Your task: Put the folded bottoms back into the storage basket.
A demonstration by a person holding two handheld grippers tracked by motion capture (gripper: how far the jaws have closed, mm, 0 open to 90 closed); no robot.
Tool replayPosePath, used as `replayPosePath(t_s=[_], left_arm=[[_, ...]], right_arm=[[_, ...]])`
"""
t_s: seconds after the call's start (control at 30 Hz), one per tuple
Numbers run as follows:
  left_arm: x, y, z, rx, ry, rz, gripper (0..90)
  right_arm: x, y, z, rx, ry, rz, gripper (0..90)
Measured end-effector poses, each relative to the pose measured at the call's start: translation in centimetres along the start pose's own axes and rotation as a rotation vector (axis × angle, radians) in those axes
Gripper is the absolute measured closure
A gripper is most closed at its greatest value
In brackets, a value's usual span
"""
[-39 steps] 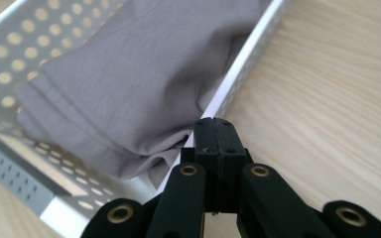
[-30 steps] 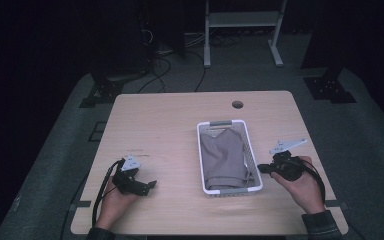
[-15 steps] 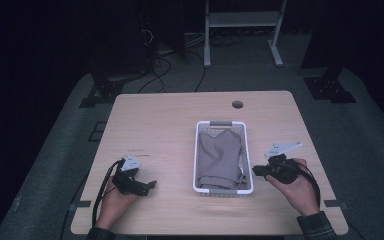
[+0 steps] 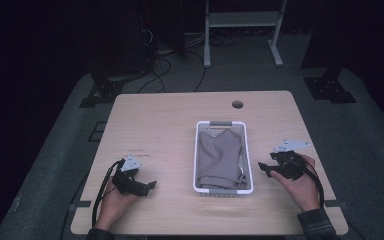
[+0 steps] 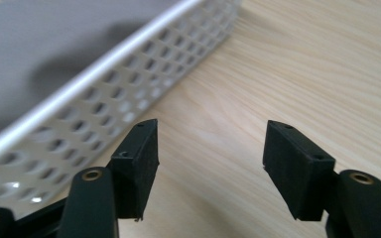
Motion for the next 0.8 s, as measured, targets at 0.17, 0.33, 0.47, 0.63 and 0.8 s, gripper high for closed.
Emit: replayPosePath(t_s=[0.17,0.33,0.47,0.63,0.8], left_arm=[[0.0,0.0,0.0,-0.003,-0.001,0.001,0.0],[0.0,0.0,0.0,-0.004,-0.001,0.002,0.0],[0.0,0.0,0.0,-0.004,-0.001,0.002,0.0],[0.0,0.0,0.0,-0.005,-0.001,0.001,0.0],[0.0,0.0,0.0,-0.006,-0.001,0.001,0.0]], right_arm=[[-1.4,0.8,1.9,-0.021,-0.065,0.032,35.7],[-2.4,1.0,3.0,-0.025,-0.083,0.049,34.7],[-2.7,0.9,3.3,-0.015,-0.085,0.056,33.1],[-2.8,0.8,3.6,0.002,-0.065,0.069,24.8],[-3.0,0.7,3.8,-0.006,-0.038,0.069,20.3]])
Point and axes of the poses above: each handheld gripper's, and its own axes: z roughly forward along the jaws, x roughly out of its top, y roughly to its right, the point moved 2 cm from there along z, roughly forward along the jaws, and after that the axes turned 14 degrees about -z, right-handed, at the moved point
